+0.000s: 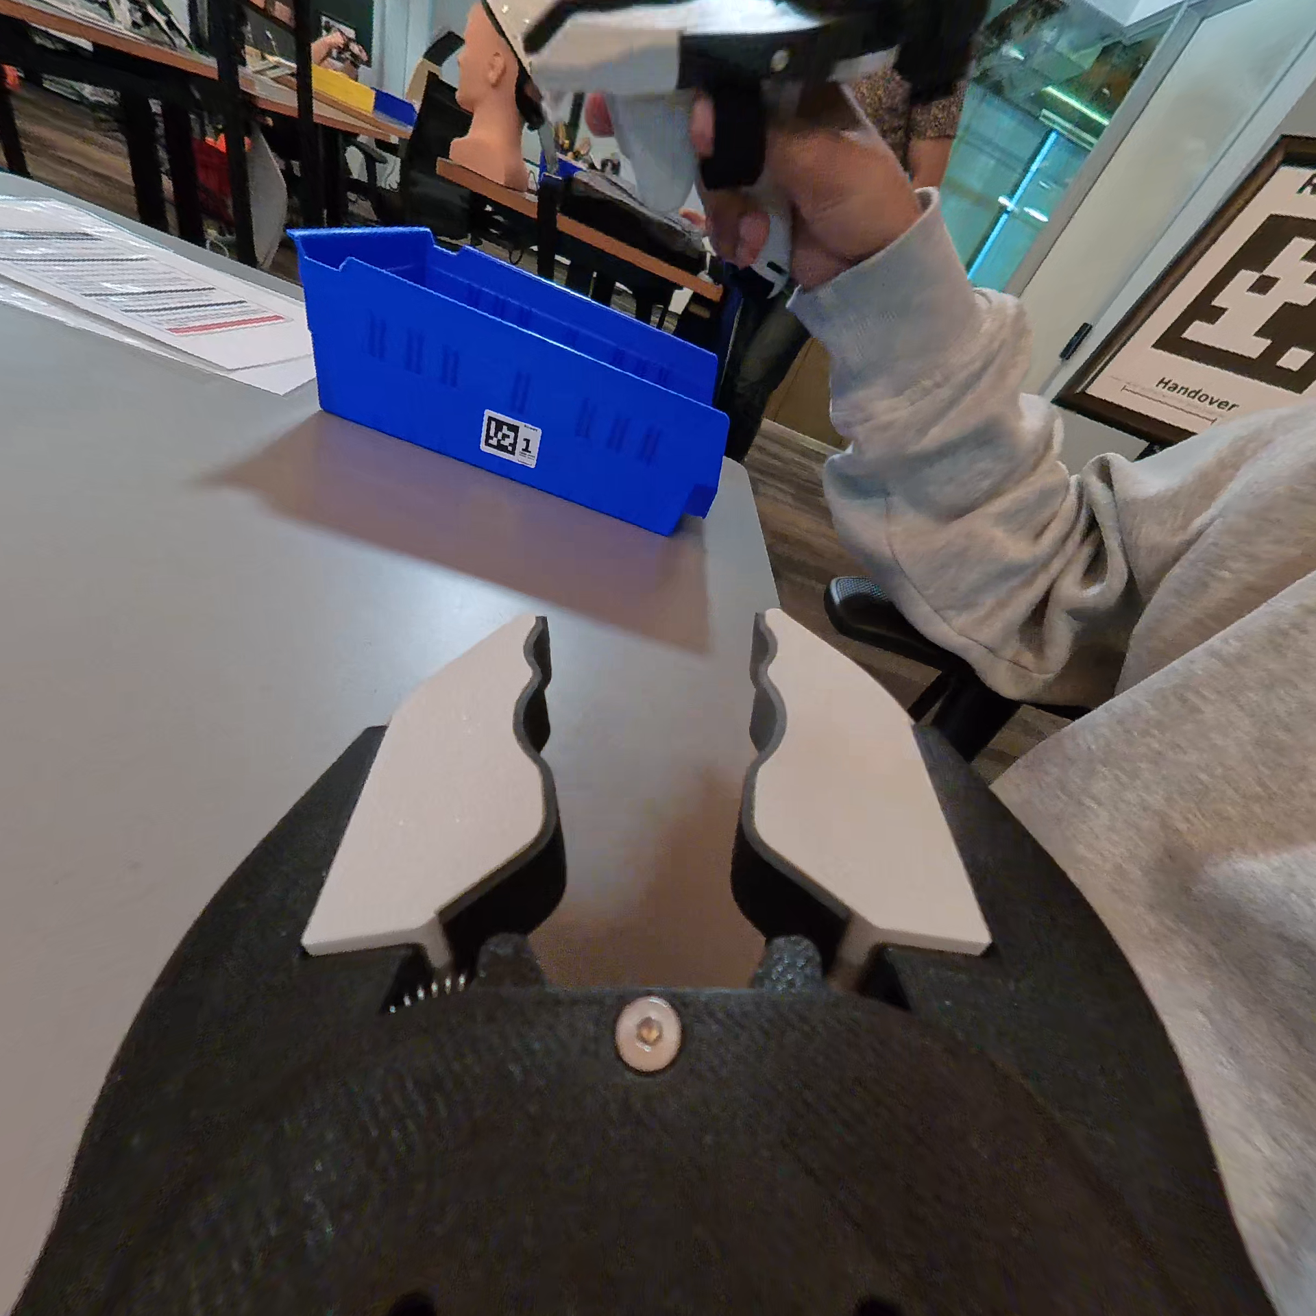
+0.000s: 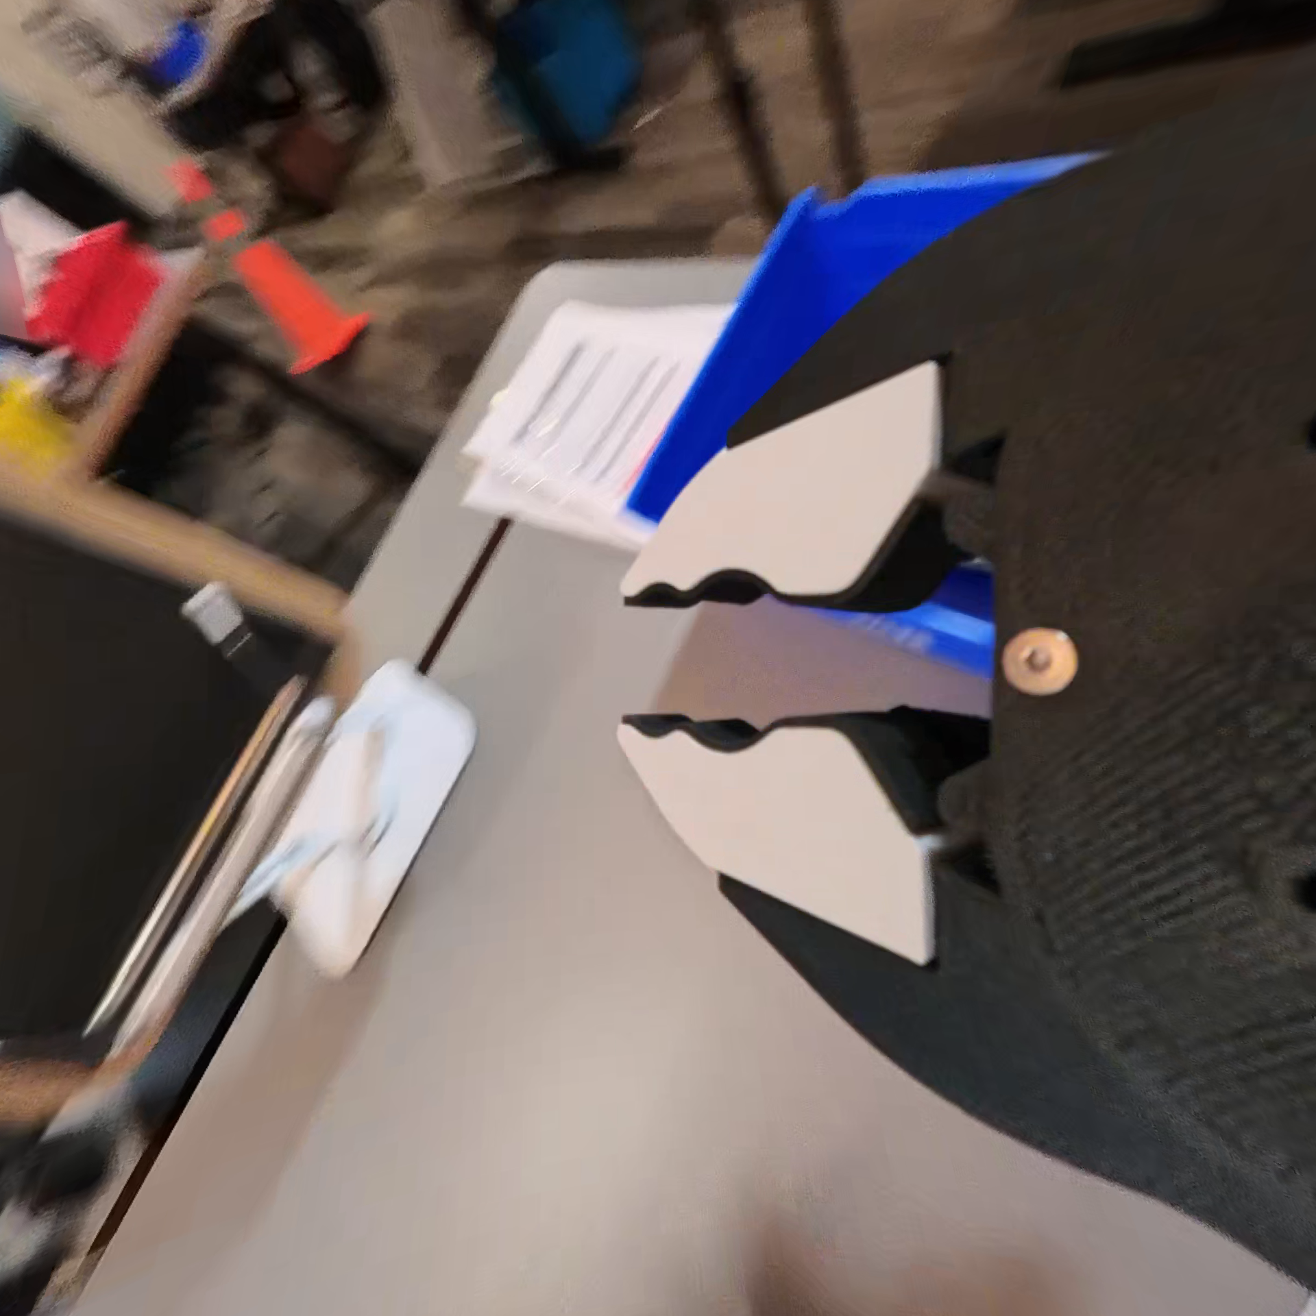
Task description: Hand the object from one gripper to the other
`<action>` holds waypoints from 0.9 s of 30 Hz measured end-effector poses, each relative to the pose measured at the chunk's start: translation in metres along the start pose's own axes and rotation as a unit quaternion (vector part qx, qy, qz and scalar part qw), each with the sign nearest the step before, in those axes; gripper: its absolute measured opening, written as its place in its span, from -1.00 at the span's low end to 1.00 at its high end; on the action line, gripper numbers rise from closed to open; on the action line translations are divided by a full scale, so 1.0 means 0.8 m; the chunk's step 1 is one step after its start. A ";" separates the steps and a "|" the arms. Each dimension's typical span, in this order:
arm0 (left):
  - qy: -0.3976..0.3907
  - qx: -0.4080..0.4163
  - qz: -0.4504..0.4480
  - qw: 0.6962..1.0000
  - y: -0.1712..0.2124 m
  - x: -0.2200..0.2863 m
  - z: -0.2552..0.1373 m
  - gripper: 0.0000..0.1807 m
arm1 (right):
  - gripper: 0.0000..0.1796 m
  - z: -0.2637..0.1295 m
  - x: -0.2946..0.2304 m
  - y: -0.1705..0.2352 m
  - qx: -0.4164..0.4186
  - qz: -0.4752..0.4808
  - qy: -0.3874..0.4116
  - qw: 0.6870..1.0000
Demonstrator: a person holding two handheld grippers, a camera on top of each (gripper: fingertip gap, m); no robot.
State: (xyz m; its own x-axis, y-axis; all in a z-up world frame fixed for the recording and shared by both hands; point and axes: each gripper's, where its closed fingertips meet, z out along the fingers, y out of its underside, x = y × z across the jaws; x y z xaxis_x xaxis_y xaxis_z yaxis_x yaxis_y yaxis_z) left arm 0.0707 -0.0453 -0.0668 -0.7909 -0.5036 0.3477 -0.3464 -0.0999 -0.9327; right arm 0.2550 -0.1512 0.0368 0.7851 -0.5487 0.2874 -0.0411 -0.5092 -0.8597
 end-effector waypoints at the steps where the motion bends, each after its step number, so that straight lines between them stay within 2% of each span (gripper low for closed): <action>1: -0.004 0.001 0.003 1.000 -0.001 -0.001 -0.001 -0.40 | -0.69 0.007 -0.035 -0.016 0.025 -0.016 -0.027 0.999; 5: -0.046 0.022 0.019 0.999 -0.016 -0.015 -0.014 -0.49 | -0.69 0.054 -0.165 -0.013 0.035 -0.084 -0.107 0.990; 9: -0.099 0.085 0.019 0.991 -0.055 -0.033 -0.050 -0.59 | -0.68 0.095 -0.243 0.022 0.038 -0.083 -0.145 0.985; 13: -0.167 0.165 0.004 0.972 -0.103 -0.056 -0.110 -0.67 | -0.69 0.117 -0.278 0.054 0.053 -0.031 -0.189 0.980; 16: -0.223 0.203 0.009 0.954 -0.137 -0.067 -0.168 -0.68 | -0.70 0.124 -0.289 0.072 0.054 -0.029 -0.214 0.975; 23: -0.372 0.228 0.034 0.899 -0.184 -0.076 -0.307 -0.71 | -0.75 0.122 -0.296 0.071 0.063 -0.039 -0.226 0.971; 25: -0.427 0.213 0.044 0.878 -0.185 -0.077 -0.352 -0.71 | -0.75 0.124 -0.299 0.070 0.062 -0.041 -0.230 0.970; 27: -0.507 0.221 0.071 0.830 -0.187 -0.069 -0.417 -0.77 | -0.76 0.125 -0.302 0.067 0.066 -0.039 -0.234 0.969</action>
State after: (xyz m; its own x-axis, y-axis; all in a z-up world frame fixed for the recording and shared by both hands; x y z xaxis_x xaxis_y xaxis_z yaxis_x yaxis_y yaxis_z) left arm -0.0019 0.2835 0.0853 0.1000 -0.9782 0.1819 0.1091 -0.1709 -0.9792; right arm 0.1251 0.0203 -0.1205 0.9782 -0.1347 0.1579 0.0858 -0.4302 -0.8986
